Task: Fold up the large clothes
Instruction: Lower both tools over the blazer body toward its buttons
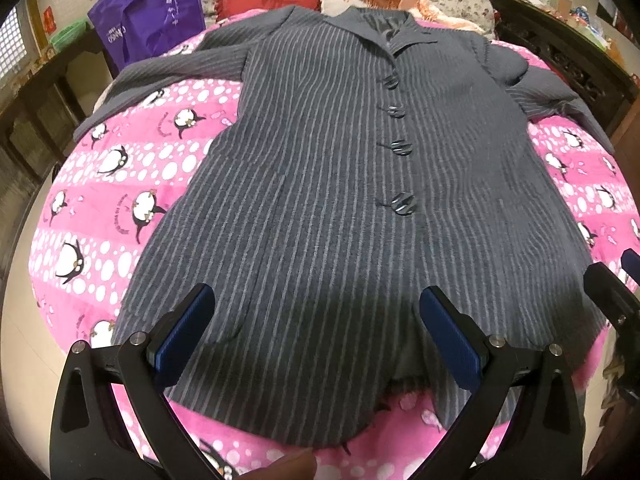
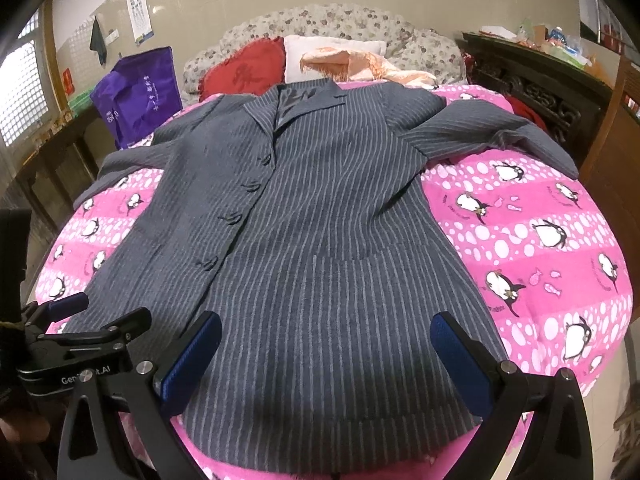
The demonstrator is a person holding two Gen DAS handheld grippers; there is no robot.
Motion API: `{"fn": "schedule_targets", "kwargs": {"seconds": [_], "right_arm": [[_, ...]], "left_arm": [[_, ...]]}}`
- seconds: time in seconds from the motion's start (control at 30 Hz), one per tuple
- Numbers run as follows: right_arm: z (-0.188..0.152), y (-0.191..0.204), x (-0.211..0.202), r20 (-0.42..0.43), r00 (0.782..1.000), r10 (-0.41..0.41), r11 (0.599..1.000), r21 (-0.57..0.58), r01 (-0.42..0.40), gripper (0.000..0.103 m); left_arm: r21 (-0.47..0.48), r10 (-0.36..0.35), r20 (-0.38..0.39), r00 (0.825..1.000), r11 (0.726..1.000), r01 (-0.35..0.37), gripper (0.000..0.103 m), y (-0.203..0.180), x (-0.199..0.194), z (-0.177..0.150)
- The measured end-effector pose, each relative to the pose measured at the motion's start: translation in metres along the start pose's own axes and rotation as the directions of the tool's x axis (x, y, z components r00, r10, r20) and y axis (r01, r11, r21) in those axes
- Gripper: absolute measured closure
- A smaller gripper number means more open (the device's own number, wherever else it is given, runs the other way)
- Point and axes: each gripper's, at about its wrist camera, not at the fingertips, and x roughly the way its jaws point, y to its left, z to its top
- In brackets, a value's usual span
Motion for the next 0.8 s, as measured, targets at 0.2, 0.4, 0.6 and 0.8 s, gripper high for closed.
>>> {"fn": "schedule_targets", "kwargs": {"seconds": [0.2, 0.4, 0.6, 0.8], "right_arm": [[0.008, -0.002, 0.026, -0.033, 0.999, 0.001, 1.0, 0.002, -0.001, 0.0], [0.031, 0.003, 0.051, -0.033, 0.999, 0.006, 0.999, -0.031, -0.007, 0.0], [0.072, 0.004, 0.116, -0.007, 1.0, -0.01, 0.999, -0.047, 0.01, 0.0], [0.065, -0.011, 0.176, -0.075, 0.997, 0.001, 1.0, 0.017, 0.0, 0.0]], "left_arm": [[-0.003, 0.012, -0.02, 1.0, 1.0, -0.012, 0.0, 0.004, 0.019, 0.012], [0.011, 0.033, -0.002, 0.999, 0.999, -0.033, 0.0, 0.018, 0.047, 0.045], [0.064, 0.066, 0.05, 0.997, 0.996, -0.069, 0.0, 0.031, 0.107, 0.09], [-0.014, -0.036, 0.118, 0.992, 0.999, 0.038, 0.0, 0.047, 0.116, 0.09]]}}
